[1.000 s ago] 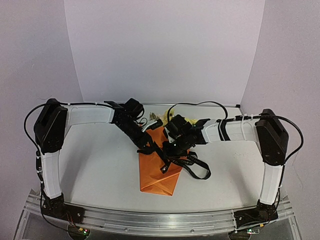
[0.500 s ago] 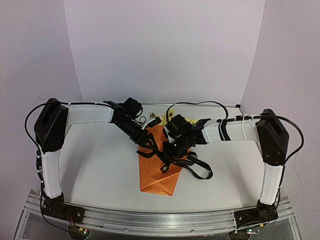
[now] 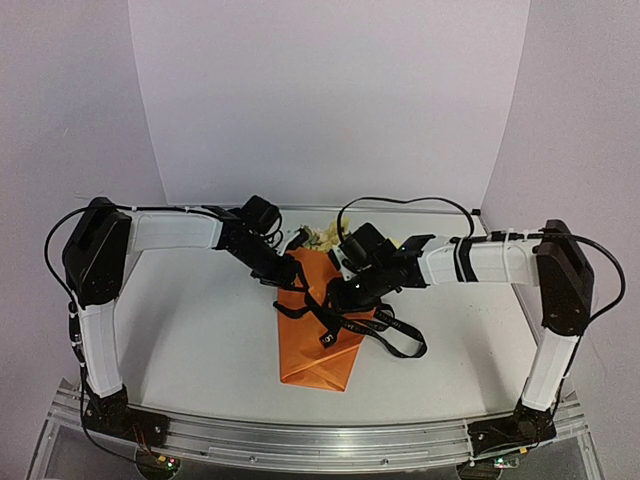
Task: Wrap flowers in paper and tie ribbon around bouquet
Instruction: Cross the ribbon over the folded bouquet.
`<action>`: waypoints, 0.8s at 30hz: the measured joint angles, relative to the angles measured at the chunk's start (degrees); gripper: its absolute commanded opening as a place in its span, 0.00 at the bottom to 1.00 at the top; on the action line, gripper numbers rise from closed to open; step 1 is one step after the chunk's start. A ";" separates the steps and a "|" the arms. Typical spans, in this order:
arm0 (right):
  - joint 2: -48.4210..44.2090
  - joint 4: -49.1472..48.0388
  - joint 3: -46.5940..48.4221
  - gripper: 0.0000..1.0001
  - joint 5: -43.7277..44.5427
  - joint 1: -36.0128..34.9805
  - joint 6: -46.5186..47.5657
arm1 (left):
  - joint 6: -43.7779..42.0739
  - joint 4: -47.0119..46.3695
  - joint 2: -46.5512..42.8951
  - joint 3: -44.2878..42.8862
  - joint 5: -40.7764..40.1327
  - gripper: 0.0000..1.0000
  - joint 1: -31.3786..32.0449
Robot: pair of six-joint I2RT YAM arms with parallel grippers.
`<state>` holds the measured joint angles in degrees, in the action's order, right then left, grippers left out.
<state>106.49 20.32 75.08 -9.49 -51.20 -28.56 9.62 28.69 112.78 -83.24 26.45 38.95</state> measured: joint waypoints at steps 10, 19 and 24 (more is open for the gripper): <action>-8.04 0.82 -6.46 0.51 4.11 0.00 0.78 | 1.57 2.47 1.66 -3.92 -7.16 0.44 3.40; -15.05 2.21 -11.95 0.54 7.95 0.05 1.43 | 2.72 5.08 4.98 -5.76 -12.59 0.42 7.26; -16.10 2.77 -14.25 0.55 9.28 0.17 1.39 | 3.01 6.22 6.14 -7.46 -15.41 0.35 8.47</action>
<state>90.39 23.08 60.83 -0.21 -51.03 -27.18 12.63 34.92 118.92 -90.70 11.04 47.42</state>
